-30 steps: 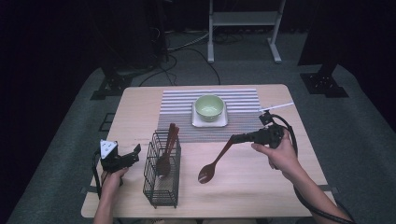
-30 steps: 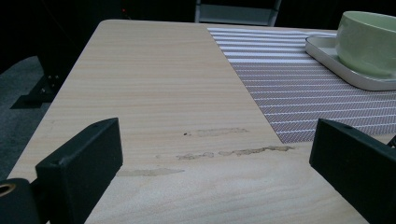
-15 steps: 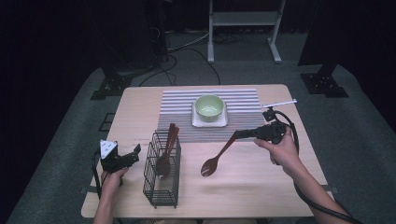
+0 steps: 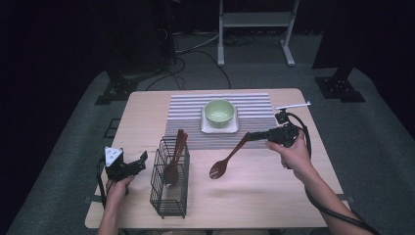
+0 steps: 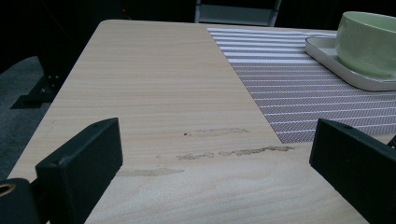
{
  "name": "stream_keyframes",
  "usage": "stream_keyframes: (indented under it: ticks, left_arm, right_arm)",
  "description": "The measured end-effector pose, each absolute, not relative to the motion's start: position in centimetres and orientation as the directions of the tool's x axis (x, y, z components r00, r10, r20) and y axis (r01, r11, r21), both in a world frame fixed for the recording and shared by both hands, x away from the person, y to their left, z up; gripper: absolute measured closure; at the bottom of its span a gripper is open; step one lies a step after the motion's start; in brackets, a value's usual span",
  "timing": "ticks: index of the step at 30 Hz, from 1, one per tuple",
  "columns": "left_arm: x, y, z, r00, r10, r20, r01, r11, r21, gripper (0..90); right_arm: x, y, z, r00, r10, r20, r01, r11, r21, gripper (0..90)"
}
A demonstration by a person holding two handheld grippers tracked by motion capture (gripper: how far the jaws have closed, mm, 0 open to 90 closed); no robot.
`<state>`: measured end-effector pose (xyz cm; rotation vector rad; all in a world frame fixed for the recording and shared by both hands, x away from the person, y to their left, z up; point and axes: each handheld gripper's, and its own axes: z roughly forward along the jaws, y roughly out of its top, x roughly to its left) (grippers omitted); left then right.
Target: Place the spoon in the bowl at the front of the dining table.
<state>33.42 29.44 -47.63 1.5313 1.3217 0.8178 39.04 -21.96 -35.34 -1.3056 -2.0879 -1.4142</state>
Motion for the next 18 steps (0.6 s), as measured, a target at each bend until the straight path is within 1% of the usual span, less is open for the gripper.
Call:
stream_keyframes:
  ticks: [18]
  left_arm:
    - [33.40,29.45,-47.62,0.201,0.976,-0.082,0.363,0.003,0.932,1.7]
  right_arm:
    - [40.05,-21.74,-35.03,-0.534,0.529,0.660,0.808,0.089,0.582,82.7]
